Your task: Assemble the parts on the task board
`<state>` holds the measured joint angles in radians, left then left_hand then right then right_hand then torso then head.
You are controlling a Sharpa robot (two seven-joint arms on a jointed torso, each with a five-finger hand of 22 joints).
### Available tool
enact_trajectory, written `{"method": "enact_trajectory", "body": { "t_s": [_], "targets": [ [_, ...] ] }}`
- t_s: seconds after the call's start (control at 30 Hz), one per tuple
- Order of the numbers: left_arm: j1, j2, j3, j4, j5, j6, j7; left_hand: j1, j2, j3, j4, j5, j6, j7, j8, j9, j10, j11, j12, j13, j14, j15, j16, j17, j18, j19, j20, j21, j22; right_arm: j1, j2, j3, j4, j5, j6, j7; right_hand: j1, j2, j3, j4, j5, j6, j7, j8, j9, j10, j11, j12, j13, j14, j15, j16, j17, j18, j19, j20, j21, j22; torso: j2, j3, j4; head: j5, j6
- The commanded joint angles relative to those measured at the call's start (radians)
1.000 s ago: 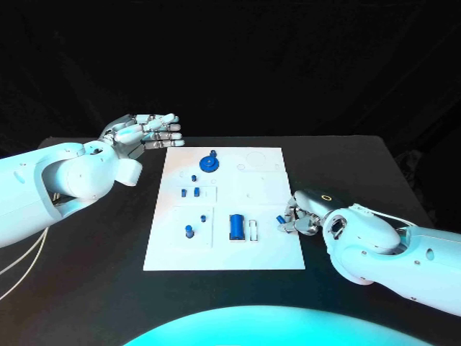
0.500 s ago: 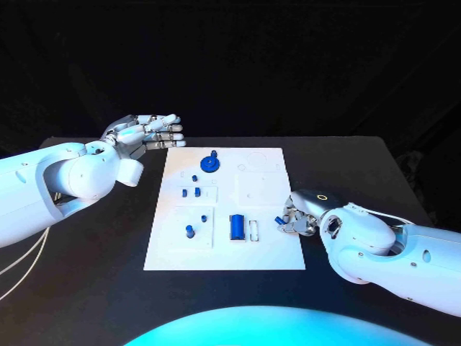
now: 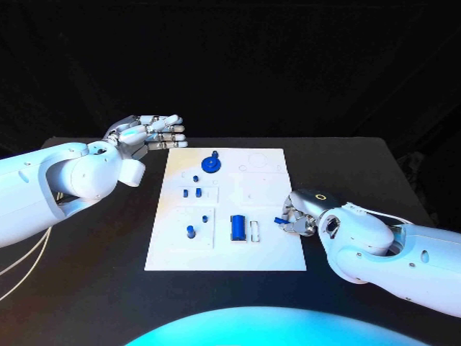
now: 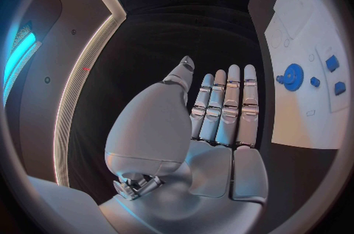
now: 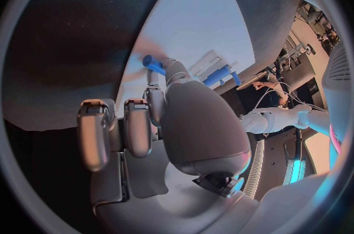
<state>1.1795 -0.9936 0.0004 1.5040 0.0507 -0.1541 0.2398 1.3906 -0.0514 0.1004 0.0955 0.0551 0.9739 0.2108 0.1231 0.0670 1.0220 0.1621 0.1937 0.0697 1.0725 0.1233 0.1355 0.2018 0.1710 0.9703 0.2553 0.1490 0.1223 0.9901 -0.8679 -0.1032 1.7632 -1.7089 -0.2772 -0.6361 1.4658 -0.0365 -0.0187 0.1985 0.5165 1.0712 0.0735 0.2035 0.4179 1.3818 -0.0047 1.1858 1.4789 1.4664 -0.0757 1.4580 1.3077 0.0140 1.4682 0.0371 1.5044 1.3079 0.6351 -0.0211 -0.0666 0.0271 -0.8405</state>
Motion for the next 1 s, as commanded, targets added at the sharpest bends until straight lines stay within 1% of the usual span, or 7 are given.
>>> {"method": "enact_trajectory", "body": {
  "t_s": [0.03, 0.23, 0.33, 0.43, 0.73, 0.87, 1.0],
  "targets": [
    [0.001, 0.003, 0.001, 0.002, 0.003, 0.018, 0.001, 0.005, 0.005, -0.002, -0.001, -0.005, -0.001, 0.004, -0.005, -0.001, 0.007, 0.001, -0.008, -0.001, 0.008, 0.001, -0.004, -0.001, 0.014, 0.007, 0.000, -0.008, -0.002, -0.022, -0.006, -0.019, -0.016, 0.024, 0.076, -0.060, 0.021, 0.006, 0.037, 0.000, -0.005, 0.015, -0.002, 0.007, -0.030, 0.007, -0.004, 0.006, -0.174, 0.066, 0.005, -0.001, 0.077, -0.001, 0.077, 0.003, 0.008, 0.246, 0.001, 0.0005, -0.0013, 0.001, 0.002],
    [0.001, 0.003, 0.001, 0.002, 0.003, 0.018, 0.000, 0.005, 0.005, -0.002, -0.001, -0.005, -0.001, 0.004, -0.005, -0.001, 0.007, 0.001, -0.008, -0.001, 0.008, 0.001, -0.004, -0.001, 0.014, 0.007, 0.000, -0.008, -0.002, -0.017, -0.019, -0.018, 0.017, 0.041, -0.006, -0.066, -0.001, -0.029, 0.110, 0.015, -0.005, 0.031, -0.009, 0.013, -0.026, 0.018, -0.009, 0.017, -0.167, 0.067, 0.001, 0.003, 0.084, -0.004, 0.083, 0.000, 0.021, 0.250, 0.001, 0.0004, -0.0006, 0.001, 0.003],
    [0.001, 0.003, 0.001, 0.001, 0.003, 0.018, 0.000, 0.005, 0.005, -0.002, -0.001, -0.005, -0.001, 0.004, -0.005, -0.001, 0.007, 0.001, -0.008, -0.001, 0.008, 0.001, -0.004, -0.001, 0.014, 0.007, 0.000, -0.008, -0.002, -0.008, -0.025, -0.016, 0.040, 0.058, -0.053, -0.061, -0.012, -0.044, 0.135, 0.019, -0.008, 0.034, -0.011, 0.016, -0.023, 0.021, -0.009, 0.019, -0.166, 0.068, -0.001, 0.005, 0.086, -0.005, 0.084, -0.001, 0.023, 0.250, 0.001, 0.0003, -0.0006, 0.001, 0.004],
    [0.001, 0.004, 0.001, 0.001, 0.003, 0.019, 0.000, 0.005, 0.005, -0.002, -0.001, -0.005, -0.001, 0.004, -0.005, -0.001, 0.007, 0.001, -0.008, -0.001, 0.008, 0.001, -0.004, -0.001, 0.014, 0.007, 0.000, -0.008, -0.002, 0.002, -0.028, -0.014, 0.063, 0.076, -0.085, -0.056, -0.019, -0.053, 0.151, 0.021, -0.012, 0.035, -0.012, 0.017, -0.021, 0.023, -0.010, 0.021, -0.164, 0.068, -0.001, 0.005, 0.088, -0.005, 0.086, -0.002, 0.026, 0.251, 0.001, -0.0002, -0.0005, 0.001, 0.004],
    [0.001, 0.005, 0.001, 0.001, 0.003, 0.020, 0.000, 0.005, 0.005, -0.002, -0.001, -0.005, -0.001, 0.004, -0.005, -0.001, 0.007, 0.001, -0.008, -0.001, 0.008, 0.001, -0.004, -0.001, 0.014, 0.007, 0.000, -0.008, -0.002, 0.012, -0.022, -0.013, 0.103, 0.134, -0.134, -0.044, -0.039, -0.066, 0.181, 0.027, -0.022, 0.039, -0.014, 0.022, -0.015, 0.027, -0.012, 0.025, -0.161, 0.069, -0.003, 0.008, 0.092, -0.006, 0.088, -0.003, 0.032, 0.253, 0.002, -0.0005, -0.0004, 0.002, 0.000],
    [0.001, 0.005, 0.001, 0.002, 0.003, 0.020, 0.000, 0.005, 0.005, -0.002, -0.001, -0.005, -0.001, 0.004, -0.005, -0.001, 0.007, 0.001, -0.008, -0.001, 0.008, 0.001, -0.004, -0.001, 0.014, 0.007, 0.000, -0.008, -0.002, 0.013, -0.013, -0.013, 0.106, 0.170, -0.144, -0.038, -0.056, -0.074, 0.193, 0.034, -0.034, 0.041, -0.016, 0.026, -0.011, 0.031, -0.013, 0.029, -0.158, 0.070, -0.003, 0.009, 0.095, -0.007, 0.089, -0.004, 0.035, 0.254, 0.001, -0.0014, -0.0010, 0.001, -0.001],
    [0.001, 0.005, 0.001, 0.003, 0.003, 0.021, 0.000, 0.005, 0.005, -0.002, -0.001, -0.005, -0.001, 0.004, -0.005, -0.001, 0.007, 0.001, -0.008, -0.001, 0.008, 0.001, -0.004, -0.001, 0.014, 0.007, 0.000, -0.008, -0.002, 0.011, 0.003, -0.014, 0.102, 0.209, -0.163, -0.028, -0.085, -0.080, 0.201, 0.048, -0.047, 0.043, -0.017, 0.030, -0.007, 0.036, -0.014, 0.034, -0.155, 0.071, -0.004, 0.012, 0.100, -0.008, 0.092, -0.004, 0.041, 0.256, 0.001, -0.0005, -0.0001, 0.001, 0.000]
  ]
}}
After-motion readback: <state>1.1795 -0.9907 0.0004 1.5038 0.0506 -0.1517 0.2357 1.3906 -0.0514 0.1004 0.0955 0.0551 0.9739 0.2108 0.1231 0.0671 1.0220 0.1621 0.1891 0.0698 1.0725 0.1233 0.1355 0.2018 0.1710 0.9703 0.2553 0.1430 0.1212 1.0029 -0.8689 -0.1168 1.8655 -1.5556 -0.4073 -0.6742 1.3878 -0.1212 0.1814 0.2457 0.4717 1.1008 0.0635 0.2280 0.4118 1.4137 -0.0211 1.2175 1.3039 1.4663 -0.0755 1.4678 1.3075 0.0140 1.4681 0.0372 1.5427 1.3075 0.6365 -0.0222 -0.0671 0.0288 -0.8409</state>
